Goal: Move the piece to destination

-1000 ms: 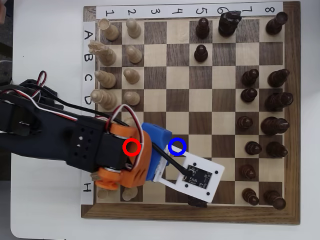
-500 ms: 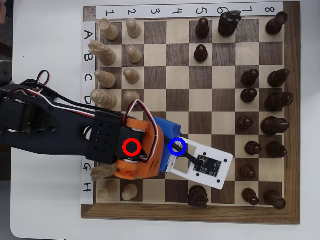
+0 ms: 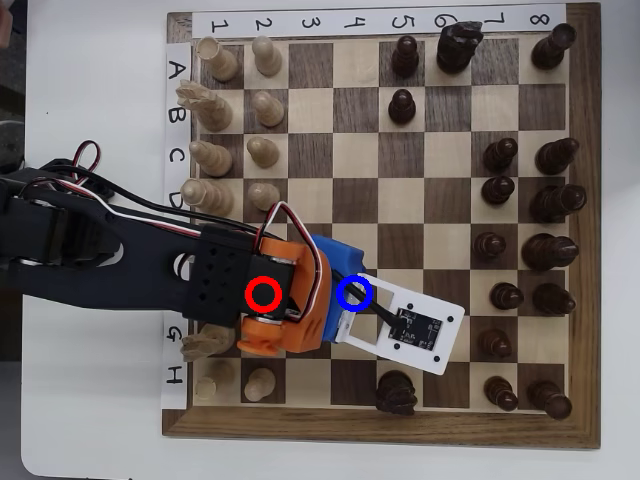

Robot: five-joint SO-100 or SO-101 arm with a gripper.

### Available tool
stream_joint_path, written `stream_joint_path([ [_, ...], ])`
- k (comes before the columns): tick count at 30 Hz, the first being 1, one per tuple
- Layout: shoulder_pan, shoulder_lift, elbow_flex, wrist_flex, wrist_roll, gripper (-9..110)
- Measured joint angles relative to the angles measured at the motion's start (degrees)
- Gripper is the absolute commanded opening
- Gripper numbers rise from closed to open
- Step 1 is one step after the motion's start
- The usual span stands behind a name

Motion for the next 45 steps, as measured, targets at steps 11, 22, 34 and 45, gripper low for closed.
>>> stream_joint_path([
  [11, 0.0, -0.4, 2.5, -3.3, 0.0, 0],
  [22, 0.3, -0.4, 4.7, -6.2, 0.0, 9],
  [34, 0.2, -0.4, 5.4, -6.2, 0.0, 28],
  [45, -1.5, -0.4, 5.4, -6.6, 0.0, 25],
])
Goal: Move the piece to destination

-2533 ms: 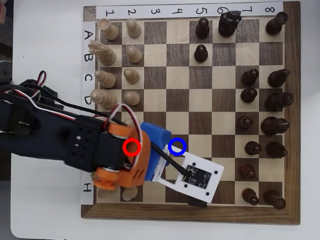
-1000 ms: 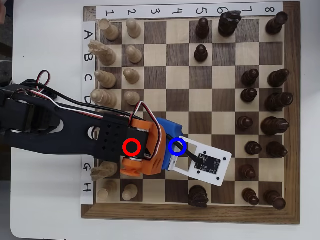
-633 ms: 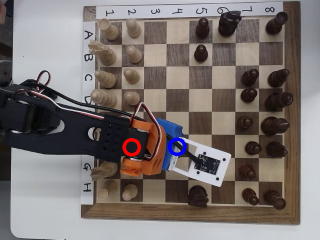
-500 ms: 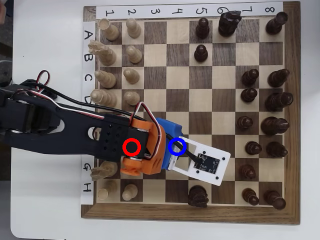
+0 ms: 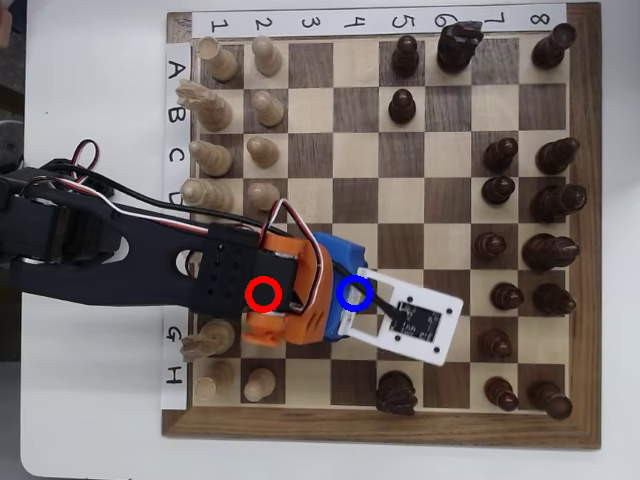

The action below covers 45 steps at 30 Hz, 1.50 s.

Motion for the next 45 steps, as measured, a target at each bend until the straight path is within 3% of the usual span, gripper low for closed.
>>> stream_joint_path([
  [14, -2.5, 1.5, 0.0, 3.3, 0.0, 23],
  [25, -3.5, 13.7, 0.0, 11.6, -0.9, 12],
  [45, -9.6, 43.3, -4.7, 29.8, -18.0, 5],
])
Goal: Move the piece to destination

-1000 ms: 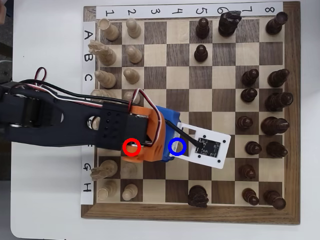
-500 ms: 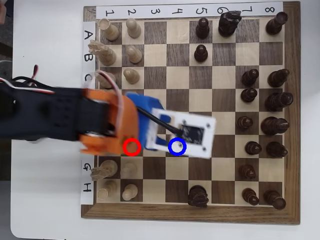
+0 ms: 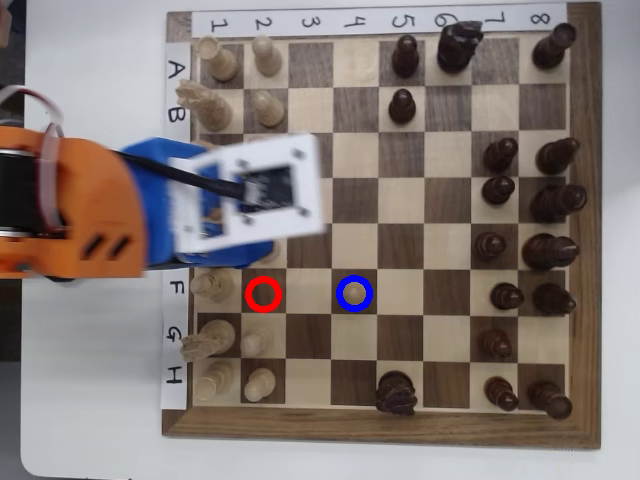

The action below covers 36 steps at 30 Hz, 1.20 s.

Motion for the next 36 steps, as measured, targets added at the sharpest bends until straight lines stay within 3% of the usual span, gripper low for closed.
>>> stream_joint_path([
  [2, 0.9, 2.0, -1.3, 0.9, -2.3, 0],
  [21, 25.2, 20.7, -4.3, 1.2, -22.4, 0],
  [36, 54.5, 46.6, 23.8, -16.1, -40.2, 0],
])
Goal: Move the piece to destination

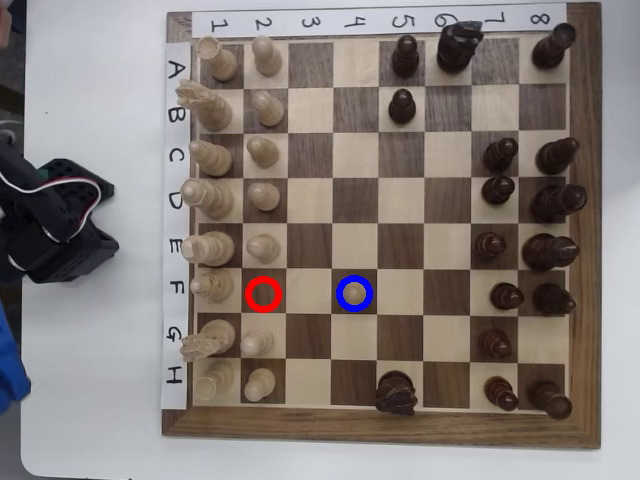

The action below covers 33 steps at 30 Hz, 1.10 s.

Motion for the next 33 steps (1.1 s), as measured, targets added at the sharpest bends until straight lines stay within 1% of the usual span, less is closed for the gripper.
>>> stream_joint_path([
  [8, 6.5, 1.9, 11.7, -8.3, -5.4, 0],
  [21, 12.6, 1.1, 28.7, -28.2, -9.8, 0],
  [27, 15.4, 0.8, 35.2, -33.6, -11.3, 0],
  [33, 18.4, 1.6, 41.1, -36.1, -13.3, 0],
])
